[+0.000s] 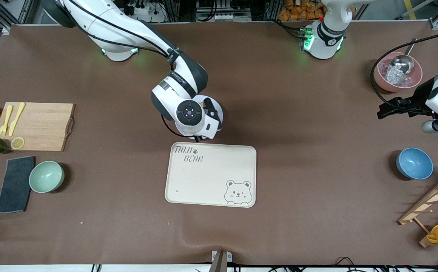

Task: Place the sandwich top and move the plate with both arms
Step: 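Withdraw the right gripper while the left gripper reaches toward the plate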

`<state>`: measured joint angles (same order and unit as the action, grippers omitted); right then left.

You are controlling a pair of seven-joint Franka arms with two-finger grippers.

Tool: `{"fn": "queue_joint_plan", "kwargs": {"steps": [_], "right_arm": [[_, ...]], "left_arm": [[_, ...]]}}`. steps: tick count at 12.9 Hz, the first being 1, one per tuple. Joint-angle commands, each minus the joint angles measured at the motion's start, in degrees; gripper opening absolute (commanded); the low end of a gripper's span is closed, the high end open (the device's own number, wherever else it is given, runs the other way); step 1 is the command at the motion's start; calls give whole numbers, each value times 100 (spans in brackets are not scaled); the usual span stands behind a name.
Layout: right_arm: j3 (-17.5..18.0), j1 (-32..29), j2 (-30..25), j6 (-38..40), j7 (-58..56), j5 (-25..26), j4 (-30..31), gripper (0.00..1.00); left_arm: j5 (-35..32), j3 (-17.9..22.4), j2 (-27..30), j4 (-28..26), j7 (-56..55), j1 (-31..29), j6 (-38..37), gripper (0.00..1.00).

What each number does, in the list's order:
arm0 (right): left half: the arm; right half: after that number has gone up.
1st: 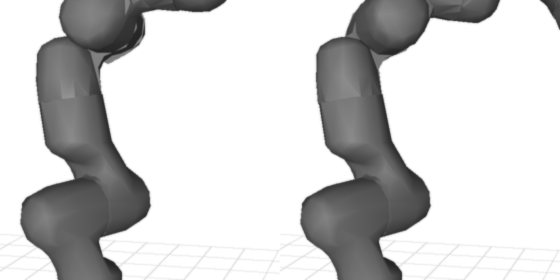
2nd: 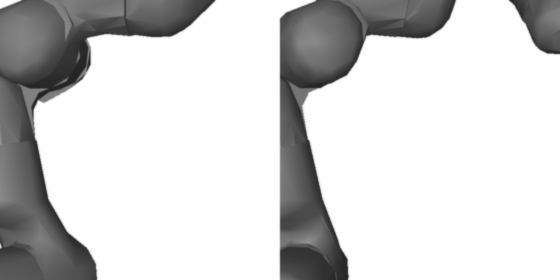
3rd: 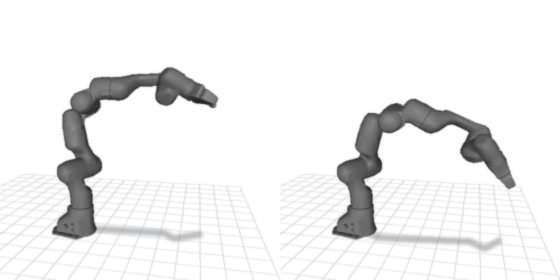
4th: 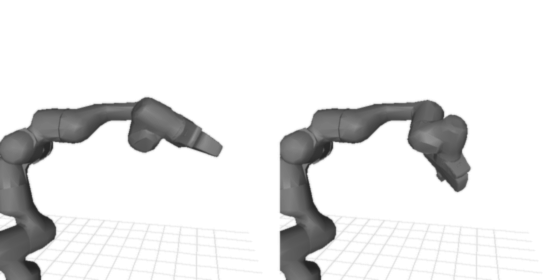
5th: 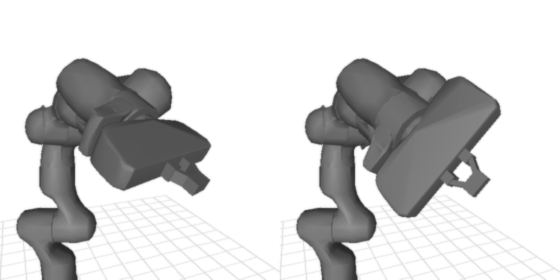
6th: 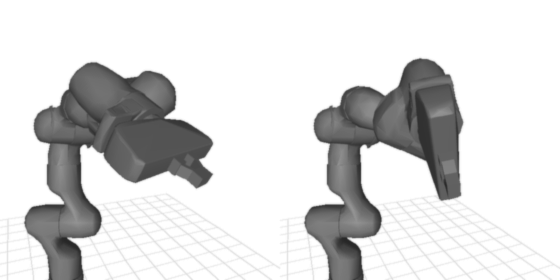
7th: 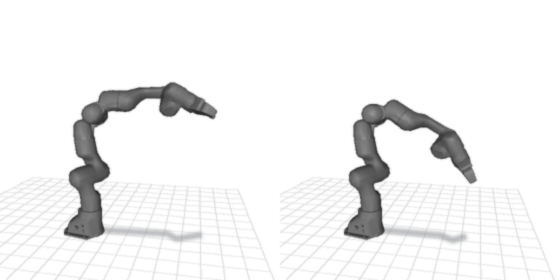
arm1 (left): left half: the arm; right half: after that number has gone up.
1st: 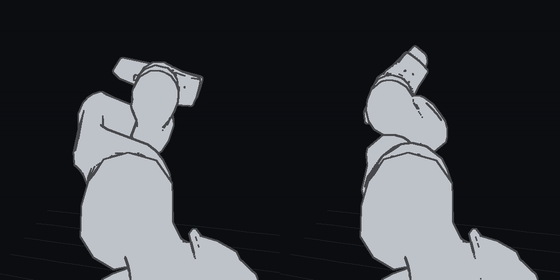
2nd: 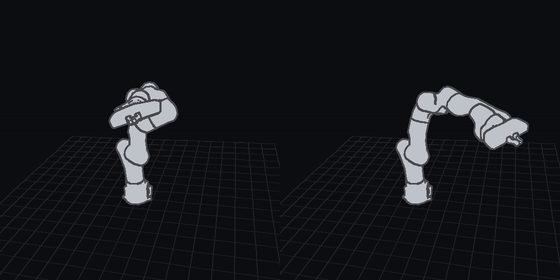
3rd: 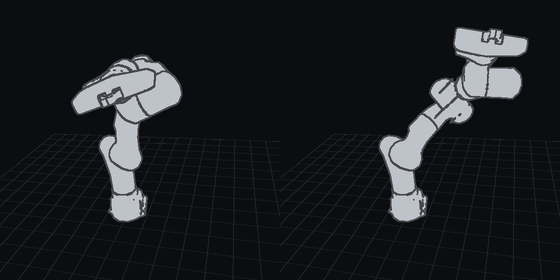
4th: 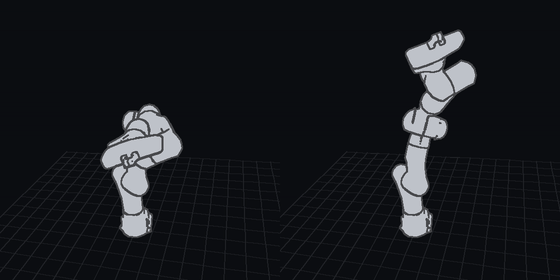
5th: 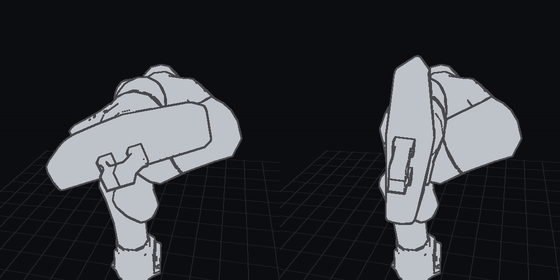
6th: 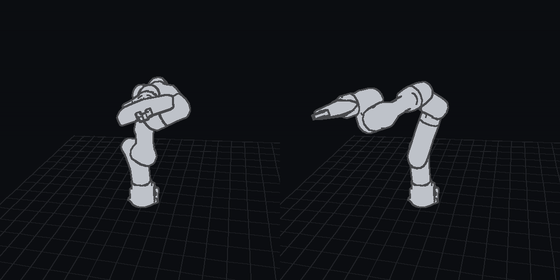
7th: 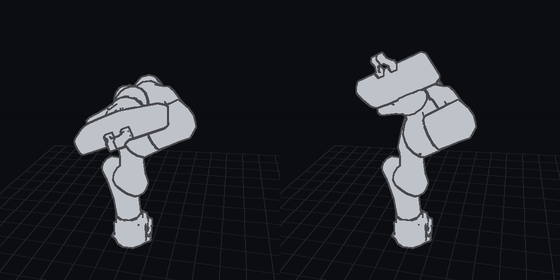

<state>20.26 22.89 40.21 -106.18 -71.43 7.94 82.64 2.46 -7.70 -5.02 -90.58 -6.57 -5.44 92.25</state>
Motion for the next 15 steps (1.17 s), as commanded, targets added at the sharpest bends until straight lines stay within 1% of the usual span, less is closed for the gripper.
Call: {"fn": "queue_joint_plan", "kwargs": {"steps": [1,3,4,5,6,11,12,14,15], "right_arm": [[5,136,180,-87,111,120,-152,0],[5,224,189,-114,286,120,-152,0],[5,268,189,-114,331,120,-152,4],[5,277,198,-122,340,120,-152,40],[5,268,207,-123,331,120,-152,99],[14,102,110,-70,252,85,-205,100],[31,-21,93,-61,252,50,-205,100],[57,-162,-91,-43,252,6,-205,100],[58,-284,-205,-17,252,6,-205,100]], "left_arm": [[97,-3,18,-56,42,-27,83,100],[97,-3,18,-56,42,-27,100,100],[97,-3,-8,-56,42,-27,144,100],[97,-3,-17,-56,42,-27,153,100],[97,-3,-17,-56,42,-27,153,100],[158,-12,-175,-56,33,-27,162,100],[402,-20,-227,-56,50,-36,171,100],[1349,-3,-376,-47,50,-10,214,100],[1606,-12,-447,-56,50,-1,293,100]]}}
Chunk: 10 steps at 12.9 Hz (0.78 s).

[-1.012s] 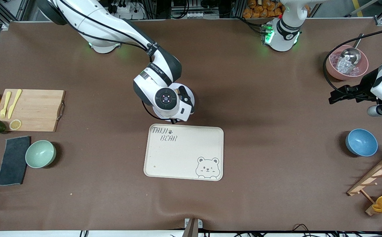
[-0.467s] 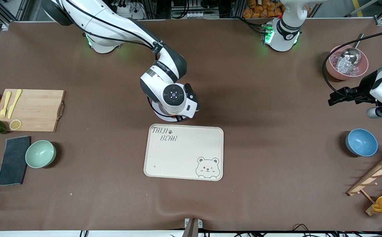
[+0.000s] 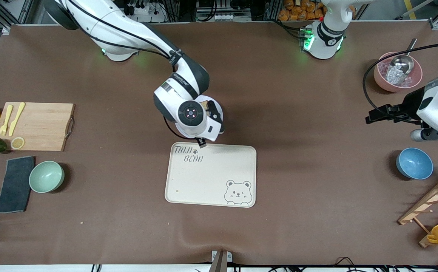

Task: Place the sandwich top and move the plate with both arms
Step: 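Withdraw the right gripper while the left gripper reaches toward the plate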

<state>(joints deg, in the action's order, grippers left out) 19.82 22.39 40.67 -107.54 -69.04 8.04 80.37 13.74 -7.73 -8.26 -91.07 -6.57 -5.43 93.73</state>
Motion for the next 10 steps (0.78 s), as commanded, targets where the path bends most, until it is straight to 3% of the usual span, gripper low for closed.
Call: {"fn": "queue_joint_plan", "kwargs": {"steps": [1,4,8,10], "right_arm": [[101,-418,-374,224,5,-12,23,100],[84,-1199,-665,410,84,-4,75,100],[75,-2807,-867,419,197,-143,172,100],[66,-3379,-1113,427,1002,-144,207,100]], "left_arm": [[585,-27,-280,-16,68,7,172,100],[1260,-53,-623,-216,462,33,242,100],[2577,-193,-607,-1786,2006,86,1408,100],[3281,-307,-632,-2272,2527,103,1832,100]]}}
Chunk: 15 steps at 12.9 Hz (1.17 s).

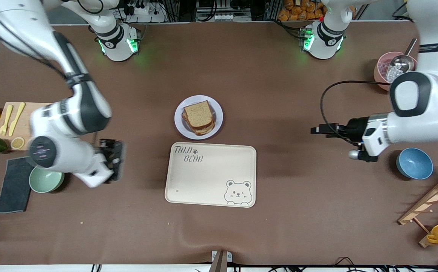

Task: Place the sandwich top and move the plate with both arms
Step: 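Withdraw the right gripper while the left gripper reaches toward the plate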

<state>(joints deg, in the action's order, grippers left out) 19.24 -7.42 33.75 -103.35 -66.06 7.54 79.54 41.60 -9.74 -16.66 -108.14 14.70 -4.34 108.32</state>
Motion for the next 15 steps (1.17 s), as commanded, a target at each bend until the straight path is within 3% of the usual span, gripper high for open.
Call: {"fn": "queue_joint_plan", "kwargs": {"steps": [1,5,9,10,12,13,15], "right_arm": [[124,-584,-526,-9,1057,-104,325,100],[116,-866,-1175,165,2023,-104,623,100],[46,-955,-2106,762,3265,-139,1440,100],[-216,-833,-2135,1051,3336,-304,1433,100],[-1189,-411,-2222,1404,3425,-1050,1442,100],[-1377,-288,-2397,1449,3425,-1088,1433,100],[-1414,-225,-2521,1502,4122,-1018,1407,100]], "left_arm": [[689,-212,172,-733,593,3,575,100],[1909,-669,23,-1287,1129,3,1050,100],[3859,-968,-722,-1534,2929,108,1139,100],[4203,-977,-916,-1543,3211,257,1191,100],[4679,-978,-1206,-1544,3564,547,1384,100],[4934,-978,-1364,-1544,3809,679,1446,100],[5574,-978,-1803,-1509,4537,934,1456,100]]}}
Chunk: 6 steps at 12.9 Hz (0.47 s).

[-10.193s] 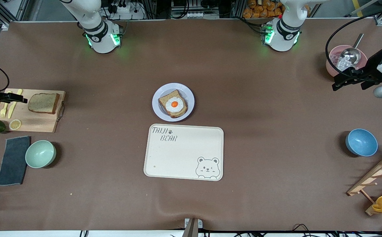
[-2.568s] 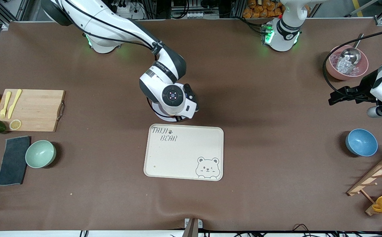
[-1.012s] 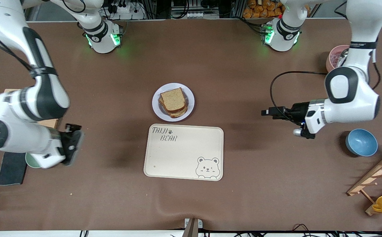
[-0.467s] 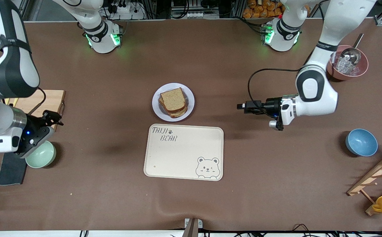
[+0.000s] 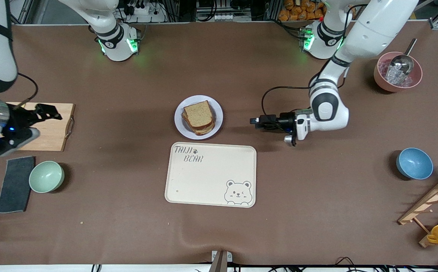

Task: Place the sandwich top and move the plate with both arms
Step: 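Withdraw the right gripper while the left gripper reaches toward the plate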

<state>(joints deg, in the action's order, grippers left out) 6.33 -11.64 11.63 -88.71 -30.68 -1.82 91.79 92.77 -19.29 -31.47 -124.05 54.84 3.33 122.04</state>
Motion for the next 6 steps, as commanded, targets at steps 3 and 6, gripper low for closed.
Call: {"fn": "queue_joint_plan", "kwargs": {"steps": [3,6], "right_arm": [[-193,364,-503,213,1669,58,-81,100],[-281,470,-530,652,2836,226,-503,100]], "left_arm": [[733,-31,-597,162,1064,483,83,90],[821,-31,-667,171,1072,677,83,80]]}}
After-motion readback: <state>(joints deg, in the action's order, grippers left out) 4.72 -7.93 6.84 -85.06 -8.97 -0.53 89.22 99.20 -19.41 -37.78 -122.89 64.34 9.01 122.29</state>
